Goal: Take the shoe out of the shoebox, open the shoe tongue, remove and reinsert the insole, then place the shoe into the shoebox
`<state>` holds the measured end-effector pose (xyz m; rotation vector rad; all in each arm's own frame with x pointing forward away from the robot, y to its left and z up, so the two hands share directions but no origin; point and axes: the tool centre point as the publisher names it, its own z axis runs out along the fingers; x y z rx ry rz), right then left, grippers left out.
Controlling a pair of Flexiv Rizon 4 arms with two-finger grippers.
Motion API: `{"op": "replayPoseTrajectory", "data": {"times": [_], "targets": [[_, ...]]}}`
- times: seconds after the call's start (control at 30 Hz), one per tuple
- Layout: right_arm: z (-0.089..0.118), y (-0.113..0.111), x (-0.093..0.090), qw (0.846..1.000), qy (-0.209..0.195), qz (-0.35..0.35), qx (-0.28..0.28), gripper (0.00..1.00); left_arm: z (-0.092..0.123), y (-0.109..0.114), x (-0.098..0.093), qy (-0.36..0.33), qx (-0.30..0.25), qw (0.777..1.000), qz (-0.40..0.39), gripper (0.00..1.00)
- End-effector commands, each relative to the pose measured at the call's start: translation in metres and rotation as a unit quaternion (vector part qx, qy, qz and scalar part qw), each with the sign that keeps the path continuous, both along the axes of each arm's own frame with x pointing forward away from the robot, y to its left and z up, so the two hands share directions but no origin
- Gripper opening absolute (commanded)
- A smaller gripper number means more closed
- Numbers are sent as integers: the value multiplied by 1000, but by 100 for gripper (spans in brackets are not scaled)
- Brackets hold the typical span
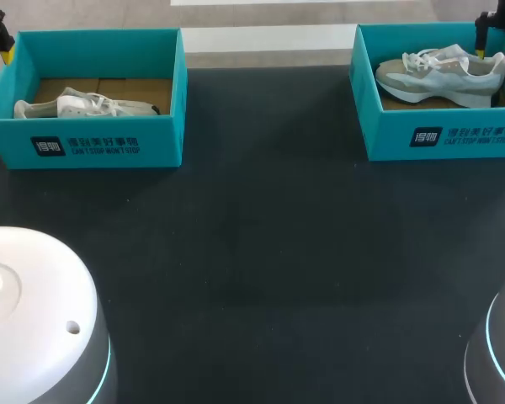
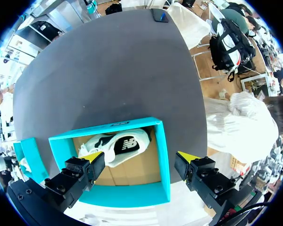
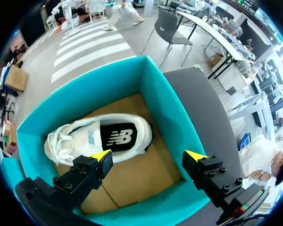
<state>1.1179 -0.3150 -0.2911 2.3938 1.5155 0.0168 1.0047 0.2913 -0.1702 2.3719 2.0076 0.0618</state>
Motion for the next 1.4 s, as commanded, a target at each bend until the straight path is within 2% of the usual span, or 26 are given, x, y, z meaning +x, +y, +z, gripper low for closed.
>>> {"op": "replayPoseTrajectory", "data": {"times": [0.03,0.07,0.27,0.87,1.23,1.37,1.4], "targets": [[-10,-1,17,1000,21,-2,7,69,0,0,0,0,1,1000,0,100],[-12,-1,19,1000,23,-1,7,57,0,0,0,0,1,1000,0,100],[-21,-5,31,999,32,-3,-1,49,0,0,0,0,1,1000,0,100],[-49,-13,37,998,63,-4,-23,47,0,0,0,0,1,1000,0,100],[-61,-20,40,996,84,-2,-37,41,0,0,0,0,1,1000,0,100],[-63,-24,39,995,92,-2,-41,23,0,0,0,0,1,1000,0,100],[-63,-26,38,994,97,-4,-41,11,0,0,0,0,1,1000,0,100]]}}
